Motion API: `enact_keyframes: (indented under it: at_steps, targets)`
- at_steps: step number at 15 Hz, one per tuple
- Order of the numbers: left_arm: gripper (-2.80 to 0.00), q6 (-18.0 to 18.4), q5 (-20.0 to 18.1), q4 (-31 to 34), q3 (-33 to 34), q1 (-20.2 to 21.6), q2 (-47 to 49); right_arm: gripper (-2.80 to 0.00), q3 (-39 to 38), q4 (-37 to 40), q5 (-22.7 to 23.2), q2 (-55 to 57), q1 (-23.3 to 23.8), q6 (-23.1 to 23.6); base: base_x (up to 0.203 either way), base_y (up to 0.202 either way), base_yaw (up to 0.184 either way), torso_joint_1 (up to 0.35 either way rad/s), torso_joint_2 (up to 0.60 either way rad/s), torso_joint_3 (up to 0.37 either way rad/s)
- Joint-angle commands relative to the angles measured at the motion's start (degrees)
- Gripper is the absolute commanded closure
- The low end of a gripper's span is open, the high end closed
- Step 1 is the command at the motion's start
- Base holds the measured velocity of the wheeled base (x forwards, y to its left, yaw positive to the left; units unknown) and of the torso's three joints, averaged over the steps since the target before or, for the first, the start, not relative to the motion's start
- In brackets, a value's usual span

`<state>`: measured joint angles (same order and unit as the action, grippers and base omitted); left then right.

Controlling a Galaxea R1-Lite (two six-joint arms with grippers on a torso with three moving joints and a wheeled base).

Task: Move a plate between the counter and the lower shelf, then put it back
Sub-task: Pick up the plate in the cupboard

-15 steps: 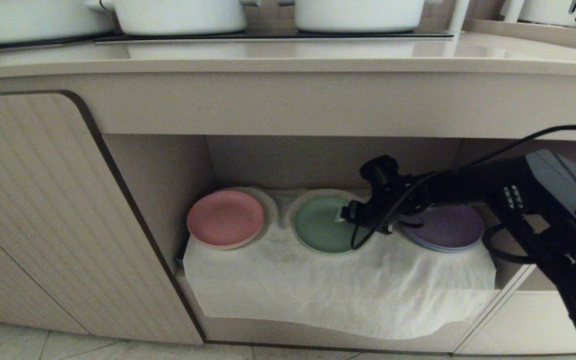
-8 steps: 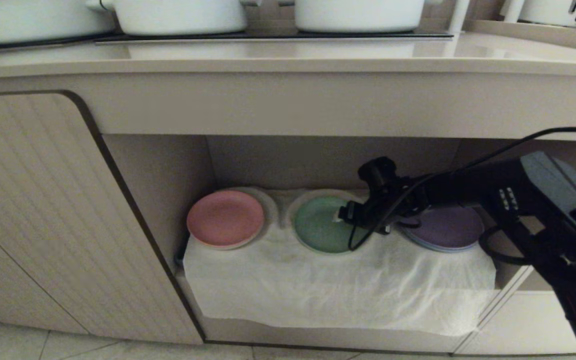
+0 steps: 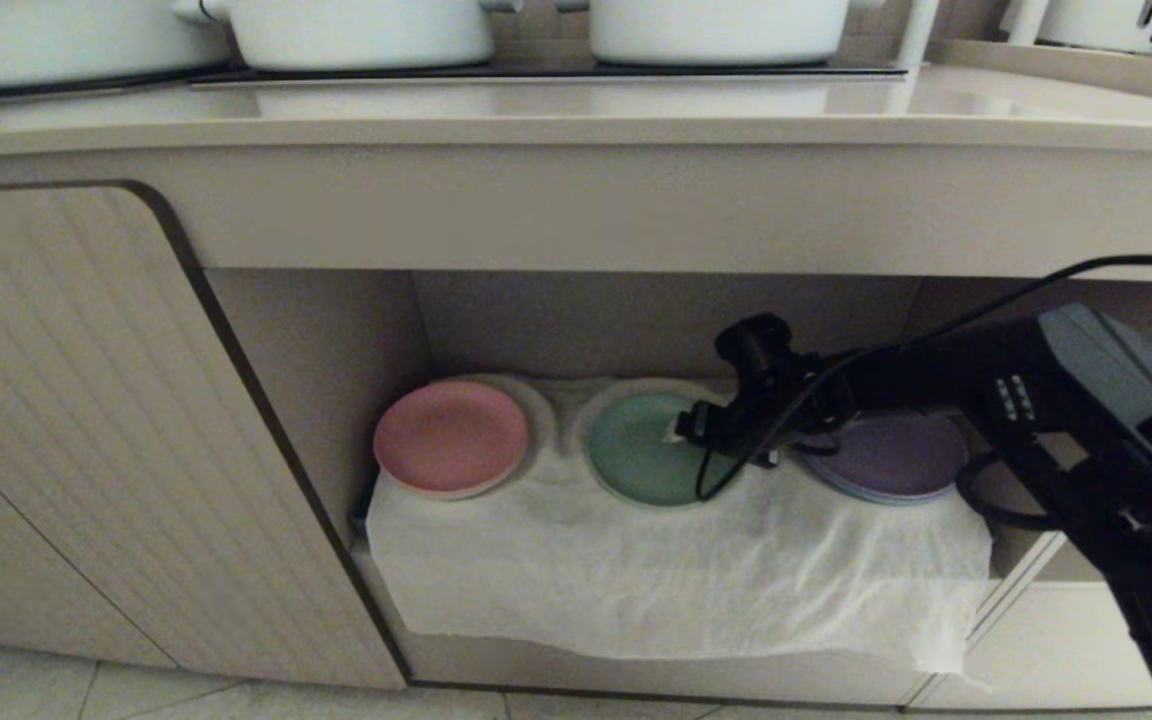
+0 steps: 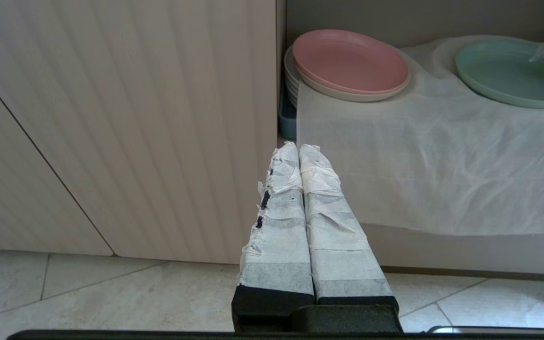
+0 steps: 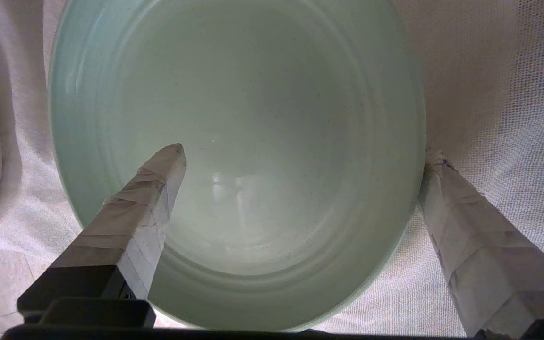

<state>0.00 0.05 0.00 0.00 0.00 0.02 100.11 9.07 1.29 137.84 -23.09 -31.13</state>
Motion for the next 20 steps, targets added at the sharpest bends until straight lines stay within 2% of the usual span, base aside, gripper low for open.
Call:
enact_keyframes:
  at_steps: [1, 2, 3, 20]
  targets:
    - [0.0, -0.05, 0.04, 0.0, 0.0, 0.0, -0.02, -2.8, 0.0, 0.07, 0.03, 0.06, -0.03, -0.15, 0.0, 0.0, 0.0, 0.0, 0.0, 0.0]
    - [0.0, -0.03, 0.04, 0.0, 0.0, 0.0, -0.02, -2.8, -0.09, 0.16, 0.03, 0.03, -0.03, -0.15, 0.0, 0.0, 0.0, 0.0, 0.0, 0.0]
    - [0.0, 0.0, 0.04, 0.0, 0.0, 0.0, -0.02, 0.0, -0.09, 0.07, 0.03, -0.03, -0.03, -0.15, 0.0, 0.0, 0.0, 0.0, 0.0, 0.0]
    - [0.0, -0.06, 0.04, 0.0, 0.0, 0.0, -0.02, 0.0, -0.59, 0.68, -0.04, -0.92, -0.03, -0.15, 0.0, 0.0, 0.0, 0.0, 0.0, 0.0]
